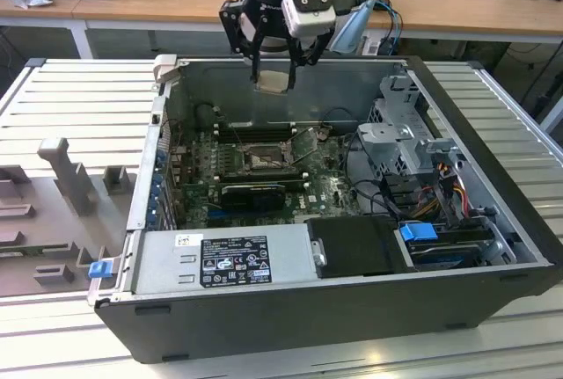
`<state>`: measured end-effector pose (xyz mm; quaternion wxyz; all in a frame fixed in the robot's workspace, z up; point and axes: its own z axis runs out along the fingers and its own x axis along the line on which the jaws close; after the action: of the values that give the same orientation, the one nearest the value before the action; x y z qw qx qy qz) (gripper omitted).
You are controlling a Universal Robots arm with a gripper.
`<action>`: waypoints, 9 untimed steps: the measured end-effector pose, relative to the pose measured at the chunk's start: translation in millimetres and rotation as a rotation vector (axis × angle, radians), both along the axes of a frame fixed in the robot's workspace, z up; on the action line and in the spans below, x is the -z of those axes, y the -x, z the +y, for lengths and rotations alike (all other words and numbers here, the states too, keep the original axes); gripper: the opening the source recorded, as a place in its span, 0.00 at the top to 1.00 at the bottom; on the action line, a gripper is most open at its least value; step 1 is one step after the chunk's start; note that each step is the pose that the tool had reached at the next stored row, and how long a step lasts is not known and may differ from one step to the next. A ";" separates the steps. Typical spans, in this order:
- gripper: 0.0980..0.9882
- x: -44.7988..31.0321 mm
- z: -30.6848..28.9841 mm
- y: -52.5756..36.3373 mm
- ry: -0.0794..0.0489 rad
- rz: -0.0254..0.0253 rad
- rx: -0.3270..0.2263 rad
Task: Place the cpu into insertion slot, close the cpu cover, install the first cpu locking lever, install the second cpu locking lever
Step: 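Place the cpu into insertion slot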
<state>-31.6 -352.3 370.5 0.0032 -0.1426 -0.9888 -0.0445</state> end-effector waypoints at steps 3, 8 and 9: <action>0.52 0.2 0.0 0.0 0.000 -0.0001 0.075; 0.52 1.2 0.0 0.0 0.002 -0.0002 0.165; 0.52 1.3 0.0 0.0 0.002 -0.0002 0.178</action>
<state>-31.5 -352.3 369.2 -0.0010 -0.2300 -0.9722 -0.0434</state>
